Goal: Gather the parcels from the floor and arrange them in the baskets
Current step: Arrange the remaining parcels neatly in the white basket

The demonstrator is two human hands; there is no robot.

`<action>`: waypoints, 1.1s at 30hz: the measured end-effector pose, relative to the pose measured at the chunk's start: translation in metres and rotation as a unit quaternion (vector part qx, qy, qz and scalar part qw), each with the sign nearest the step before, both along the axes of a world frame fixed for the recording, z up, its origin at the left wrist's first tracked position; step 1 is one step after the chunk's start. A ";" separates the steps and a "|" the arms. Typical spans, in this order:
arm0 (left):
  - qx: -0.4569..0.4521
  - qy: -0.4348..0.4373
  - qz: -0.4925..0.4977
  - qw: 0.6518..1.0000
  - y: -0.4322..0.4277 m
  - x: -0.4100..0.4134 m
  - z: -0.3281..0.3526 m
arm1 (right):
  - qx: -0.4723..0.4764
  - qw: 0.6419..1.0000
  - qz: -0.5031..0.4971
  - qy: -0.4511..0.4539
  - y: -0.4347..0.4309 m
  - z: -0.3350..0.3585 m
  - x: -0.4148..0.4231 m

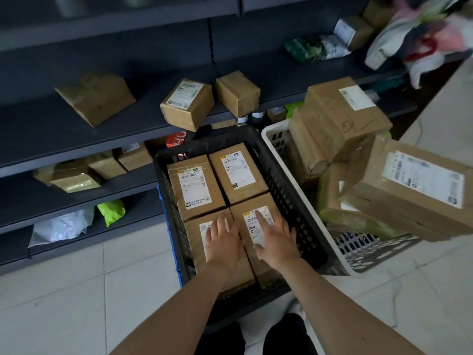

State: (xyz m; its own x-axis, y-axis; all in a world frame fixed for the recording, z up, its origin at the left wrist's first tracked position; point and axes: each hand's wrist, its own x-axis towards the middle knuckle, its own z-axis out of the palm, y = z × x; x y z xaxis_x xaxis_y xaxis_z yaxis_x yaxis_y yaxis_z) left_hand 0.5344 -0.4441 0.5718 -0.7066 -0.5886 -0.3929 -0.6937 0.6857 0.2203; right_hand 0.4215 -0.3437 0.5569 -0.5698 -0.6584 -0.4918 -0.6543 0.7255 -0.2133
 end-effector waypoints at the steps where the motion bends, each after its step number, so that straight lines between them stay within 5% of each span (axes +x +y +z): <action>1: -0.019 0.008 0.004 1.000 -0.002 -0.003 0.005 | -0.016 1.000 0.001 0.009 0.000 0.004 -0.003; 8: -0.036 0.090 0.081 0.992 -0.009 -0.020 0.044 | -0.126 0.992 0.001 -0.030 -0.010 0.045 -0.040; 16: 0.034 0.219 0.229 0.948 0.007 -0.085 0.121 | -0.335 0.934 0.003 -0.127 -0.005 0.126 -0.108; 21: 0.038 0.318 0.237 0.917 0.044 -0.149 0.175 | -0.419 0.900 0.062 -0.098 0.007 0.198 -0.162; 25: 0.041 0.370 0.198 0.907 0.083 -0.193 0.206 | -0.434 0.899 -0.001 -0.056 0.039 0.243 -0.211; 33: 0.102 0.334 0.123 0.929 0.132 -0.235 0.207 | -0.353 0.931 -0.087 -0.044 0.115 0.240 -0.254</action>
State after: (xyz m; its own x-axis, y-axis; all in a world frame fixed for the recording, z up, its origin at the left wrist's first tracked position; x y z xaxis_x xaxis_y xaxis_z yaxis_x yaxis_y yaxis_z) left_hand 0.2999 -0.3118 0.7789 -0.6868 -0.7260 -0.0365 -0.4864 0.4217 0.7652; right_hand 0.1674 -0.2282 0.7970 -0.6753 -0.7372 -0.0211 -0.4980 0.4769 -0.7243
